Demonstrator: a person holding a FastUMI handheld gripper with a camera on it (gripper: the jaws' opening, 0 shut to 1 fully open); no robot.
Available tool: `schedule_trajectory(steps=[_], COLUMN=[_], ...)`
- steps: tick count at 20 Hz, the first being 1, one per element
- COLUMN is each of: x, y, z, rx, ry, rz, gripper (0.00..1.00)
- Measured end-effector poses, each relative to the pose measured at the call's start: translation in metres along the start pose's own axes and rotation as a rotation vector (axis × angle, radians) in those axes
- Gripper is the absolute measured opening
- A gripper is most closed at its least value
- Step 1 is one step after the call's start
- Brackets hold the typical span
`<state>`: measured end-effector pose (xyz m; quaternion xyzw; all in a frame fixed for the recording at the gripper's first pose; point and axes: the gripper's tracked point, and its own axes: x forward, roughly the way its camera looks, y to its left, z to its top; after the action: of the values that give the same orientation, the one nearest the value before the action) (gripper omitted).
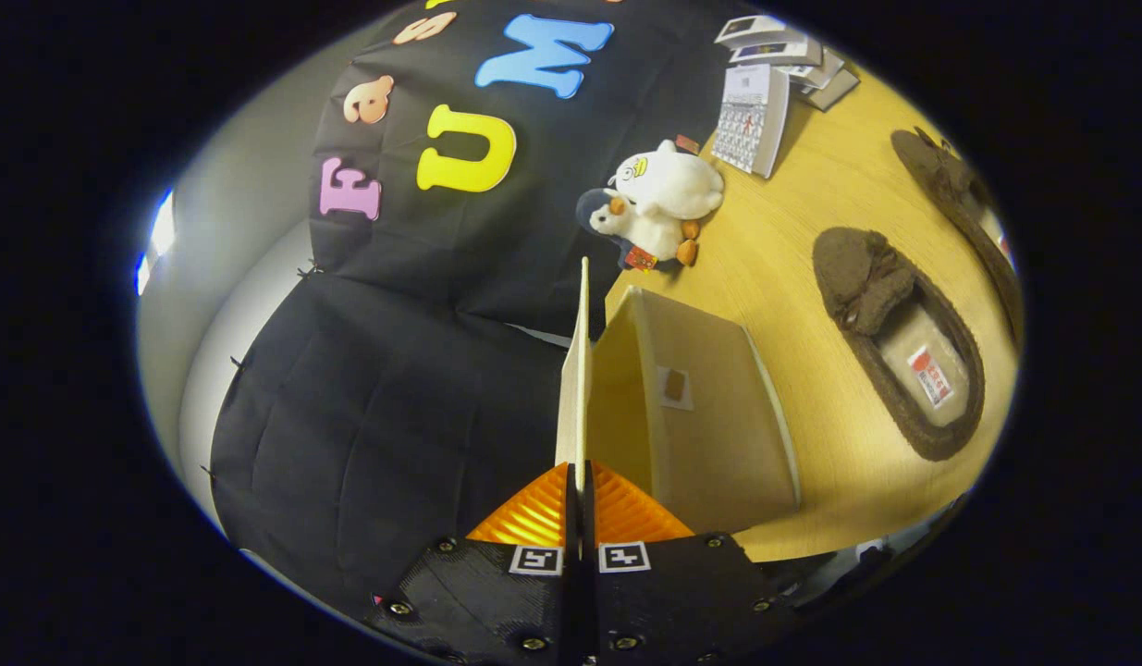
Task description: Open the storage box then place both shoes into the box .Put the left shoe in first, then the right shoe, with the right side of both shoes facing outward in a uniform manner.
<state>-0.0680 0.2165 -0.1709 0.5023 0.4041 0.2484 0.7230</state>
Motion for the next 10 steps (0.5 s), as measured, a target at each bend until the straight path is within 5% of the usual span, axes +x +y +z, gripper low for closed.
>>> schedule_trajectory(steps=[10], x=[0.028], y=[0.097], z=[-0.011], rx=[-0.2], ry=[-0.007], rz=[0.008], gripper=[0.0])
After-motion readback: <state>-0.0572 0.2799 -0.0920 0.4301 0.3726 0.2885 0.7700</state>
